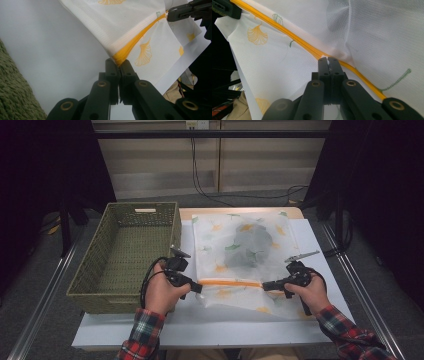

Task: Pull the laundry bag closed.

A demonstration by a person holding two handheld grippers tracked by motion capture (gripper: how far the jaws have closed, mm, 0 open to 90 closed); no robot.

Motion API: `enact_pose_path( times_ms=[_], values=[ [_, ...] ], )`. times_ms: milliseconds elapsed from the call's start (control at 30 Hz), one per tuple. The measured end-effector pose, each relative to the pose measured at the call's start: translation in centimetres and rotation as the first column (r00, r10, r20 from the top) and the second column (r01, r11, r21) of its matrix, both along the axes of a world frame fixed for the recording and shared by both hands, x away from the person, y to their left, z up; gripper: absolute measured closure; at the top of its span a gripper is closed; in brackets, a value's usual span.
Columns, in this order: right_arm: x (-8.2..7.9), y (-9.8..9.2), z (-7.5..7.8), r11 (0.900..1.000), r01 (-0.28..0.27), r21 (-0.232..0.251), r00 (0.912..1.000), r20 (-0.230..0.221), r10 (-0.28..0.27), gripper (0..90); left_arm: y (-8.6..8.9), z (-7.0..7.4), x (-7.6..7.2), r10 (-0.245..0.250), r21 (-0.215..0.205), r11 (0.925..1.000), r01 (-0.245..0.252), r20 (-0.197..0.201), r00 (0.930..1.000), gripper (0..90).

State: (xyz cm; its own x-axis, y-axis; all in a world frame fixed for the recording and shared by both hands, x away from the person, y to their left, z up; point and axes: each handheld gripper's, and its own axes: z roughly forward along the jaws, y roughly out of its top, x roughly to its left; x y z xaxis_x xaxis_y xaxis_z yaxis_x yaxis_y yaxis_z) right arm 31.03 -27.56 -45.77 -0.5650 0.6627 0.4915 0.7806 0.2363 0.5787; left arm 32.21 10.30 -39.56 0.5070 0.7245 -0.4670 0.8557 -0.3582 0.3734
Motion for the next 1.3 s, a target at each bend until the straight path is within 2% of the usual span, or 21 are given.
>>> enact_pose_path(
  times_ms=[67,167,200,467,500,667,900,1300],
  values=[
    [0.0,-0.1,0.0,1.0,-0.001,0.003,1.0,-0.001,0.001,90.0,-0.1,0.0,-0.1,0.011,0.006,0.9999,-0.011,0.008,0.9999,87.2],
    [0.0,-0.1,0.0,1.0,0.002,0.002,1.0,-0.002,-0.002,90.0,0.0,0.0,0.0,0.0,-0.013,0.9999,0.0,-0.012,0.9999,87.2],
    [0.0,-0.1,0.0,1.0,0.002,0.003,1.0,-0.003,-0.002,90.0,0.0,0.0,0.0,0.0,-0.003,1.0,0.0,-0.003,1.0,87.2],
    [0.0,-0.4,0.0,1.0,0.0,0.013,1.0,-0.004,0.0,90.0,0.0,0.0,0.0,-0.001,-0.014,0.9999,0.001,-0.016,0.9999,87.2],
    [0.0,-0.4,0.0,1.0,0.003,0.013,1.0,-0.002,-0.003,90.0,0.0,0.0,0.0,-0.001,-0.006,1.0,0.001,-0.01,1.0,87.2],
    [-0.1,-0.6,0.1,1.0,0.008,-0.002,1.0,-0.002,-0.008,90.0,0.1,0.1,0.0,0.004,-0.001,1.0,-0.004,-0.008,1.0,87.2],
    [-0.2,-1.2,0.0,1.0,0.017,0.003,0.9998,-0.007,-0.017,90.0,0.2,0.1,0.1,-0.007,0.006,1.0,0.007,-0.007,1.0,87.2],
    [-0.3,-1.6,-0.1,1.0,0.024,-0.005,0.9997,-0.007,-0.024,90.0,0.2,0.2,0.1,0.0,-0.005,1.0,0.0,-0.012,0.9999,87.2]
  ],
)
